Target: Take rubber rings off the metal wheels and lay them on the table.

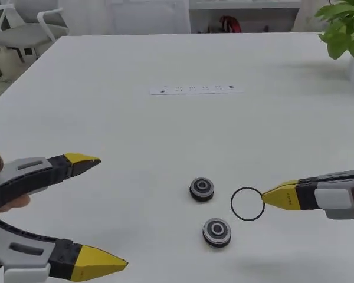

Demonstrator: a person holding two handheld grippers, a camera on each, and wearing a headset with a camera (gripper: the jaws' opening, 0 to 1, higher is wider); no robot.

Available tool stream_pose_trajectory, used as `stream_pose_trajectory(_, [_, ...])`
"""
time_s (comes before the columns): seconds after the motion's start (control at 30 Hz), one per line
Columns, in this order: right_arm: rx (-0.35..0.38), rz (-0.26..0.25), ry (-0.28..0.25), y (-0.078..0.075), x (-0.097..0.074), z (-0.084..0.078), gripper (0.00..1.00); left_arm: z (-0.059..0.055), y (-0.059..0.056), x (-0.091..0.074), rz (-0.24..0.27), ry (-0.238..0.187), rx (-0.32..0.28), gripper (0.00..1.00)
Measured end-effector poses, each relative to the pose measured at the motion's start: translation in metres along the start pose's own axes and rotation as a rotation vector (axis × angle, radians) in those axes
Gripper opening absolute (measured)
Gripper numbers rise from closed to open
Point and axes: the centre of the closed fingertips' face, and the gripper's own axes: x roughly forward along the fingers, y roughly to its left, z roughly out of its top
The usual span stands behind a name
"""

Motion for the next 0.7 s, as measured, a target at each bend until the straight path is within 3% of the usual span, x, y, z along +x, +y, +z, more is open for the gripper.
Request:
stream_pose_trajectory(0.27, [-0.028,0.022,-0.007,0.01,0.004,0.014,0.0,-0.005,-0.006,-0.013,0.043,-0.02,-0.041,1.0])
stream_pose_trajectory(0.7, [-0.053,0.073,-0.01,0.026,0.032,0.026,0.0,-0.014,-0.012,-0.021,0.083,-0.023,-0.075,1.0])
